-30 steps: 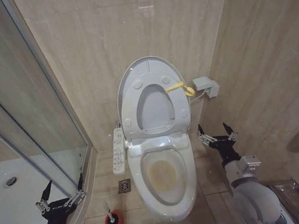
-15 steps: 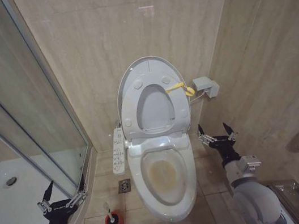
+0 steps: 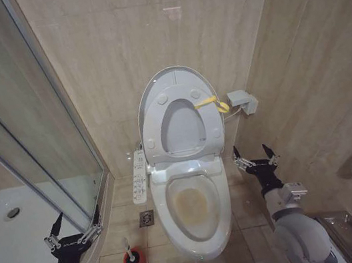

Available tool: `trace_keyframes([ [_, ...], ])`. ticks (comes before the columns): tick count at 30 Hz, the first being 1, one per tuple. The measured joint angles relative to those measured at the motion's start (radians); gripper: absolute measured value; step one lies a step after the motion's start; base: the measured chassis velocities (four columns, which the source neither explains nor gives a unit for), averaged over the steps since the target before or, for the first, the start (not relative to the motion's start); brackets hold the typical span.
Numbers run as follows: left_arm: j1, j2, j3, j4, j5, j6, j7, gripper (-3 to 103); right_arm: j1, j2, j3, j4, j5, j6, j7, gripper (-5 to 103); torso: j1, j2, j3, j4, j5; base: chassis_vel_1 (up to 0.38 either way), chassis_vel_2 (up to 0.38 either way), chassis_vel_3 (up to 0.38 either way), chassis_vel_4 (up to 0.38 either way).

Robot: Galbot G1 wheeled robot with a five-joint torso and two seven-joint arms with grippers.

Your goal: Open the toilet lid, clean the toilet bowl with a toilet brush, close the toilet lid, and flush.

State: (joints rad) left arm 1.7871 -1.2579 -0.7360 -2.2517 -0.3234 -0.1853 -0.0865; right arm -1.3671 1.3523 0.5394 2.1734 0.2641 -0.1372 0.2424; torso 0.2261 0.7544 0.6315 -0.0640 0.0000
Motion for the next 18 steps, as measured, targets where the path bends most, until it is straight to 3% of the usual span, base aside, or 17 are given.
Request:
trace_keyframes([
  [18, 0.0, 0.0, 0.0, 0.0, 0.0, 0.0, 0.0, 100, 0.0, 0.0, 0.0, 0.0, 0.0, 0.0, 0.0, 100, 0.0, 0.0, 0.0, 0.0, 0.0, 0.0, 0.0, 0.0, 0.0],
])
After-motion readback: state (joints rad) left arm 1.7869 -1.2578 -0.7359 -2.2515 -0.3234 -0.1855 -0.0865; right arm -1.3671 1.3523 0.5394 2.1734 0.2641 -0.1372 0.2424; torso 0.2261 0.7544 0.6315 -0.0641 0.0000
